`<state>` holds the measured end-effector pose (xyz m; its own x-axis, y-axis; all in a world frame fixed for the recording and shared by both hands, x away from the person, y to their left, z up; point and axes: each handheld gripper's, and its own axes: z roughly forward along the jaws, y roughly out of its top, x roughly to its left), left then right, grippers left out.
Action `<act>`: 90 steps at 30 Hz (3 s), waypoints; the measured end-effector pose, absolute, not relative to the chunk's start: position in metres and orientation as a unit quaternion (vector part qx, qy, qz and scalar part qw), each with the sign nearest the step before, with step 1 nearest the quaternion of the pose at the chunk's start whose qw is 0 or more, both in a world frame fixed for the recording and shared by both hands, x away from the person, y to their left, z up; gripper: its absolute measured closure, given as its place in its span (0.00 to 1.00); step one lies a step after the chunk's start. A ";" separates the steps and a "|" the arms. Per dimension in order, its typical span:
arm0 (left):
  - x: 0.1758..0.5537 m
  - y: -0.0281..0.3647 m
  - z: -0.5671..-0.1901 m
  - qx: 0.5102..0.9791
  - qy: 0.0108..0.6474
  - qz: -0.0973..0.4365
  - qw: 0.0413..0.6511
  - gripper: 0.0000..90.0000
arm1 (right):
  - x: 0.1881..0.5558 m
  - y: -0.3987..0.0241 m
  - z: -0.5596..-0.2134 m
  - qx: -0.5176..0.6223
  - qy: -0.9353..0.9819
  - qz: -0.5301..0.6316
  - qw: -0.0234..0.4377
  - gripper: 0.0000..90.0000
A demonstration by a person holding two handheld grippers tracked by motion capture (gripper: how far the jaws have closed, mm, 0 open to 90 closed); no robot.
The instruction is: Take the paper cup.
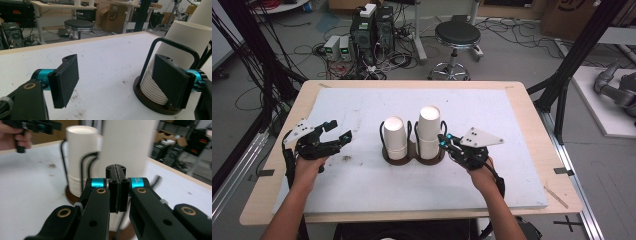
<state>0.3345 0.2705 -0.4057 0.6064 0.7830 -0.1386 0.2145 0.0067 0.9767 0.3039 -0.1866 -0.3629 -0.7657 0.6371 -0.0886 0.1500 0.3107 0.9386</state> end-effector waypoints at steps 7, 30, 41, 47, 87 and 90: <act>0.334 0.267 -0.406 0.669 0.368 0.234 0.602 0.24 | 0.303 -0.158 -0.369 0.220 0.801 0.515 0.214 1.00; 0.336 0.262 -0.409 0.677 0.363 0.228 0.599 0.24 | 0.315 -0.103 -0.400 0.197 0.830 0.500 0.148 1.00; 0.335 0.261 -0.409 0.678 0.361 0.232 0.596 0.24 | 0.315 -0.080 -0.422 0.228 0.840 0.468 0.152 1.00; 0.334 0.259 -0.408 0.679 0.361 0.236 0.595 0.24 | 0.313 -0.071 -0.432 0.259 0.840 0.449 0.157 1.00; 0.335 0.256 -0.410 0.682 0.357 0.230 0.595 0.24 | 0.312 -0.058 -0.435 0.349 0.796 0.462 0.178 1.00; 0.335 0.257 -0.410 0.683 0.358 0.230 0.593 0.24 | 0.311 -0.058 -0.435 0.355 0.792 0.465 0.175 1.00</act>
<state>0.3348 0.2566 -0.4102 0.6371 0.7629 -0.1101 0.2160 -0.0396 0.9756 0.3114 -0.0580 -0.4351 -0.6865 0.7252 0.0524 0.3989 0.3154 0.8610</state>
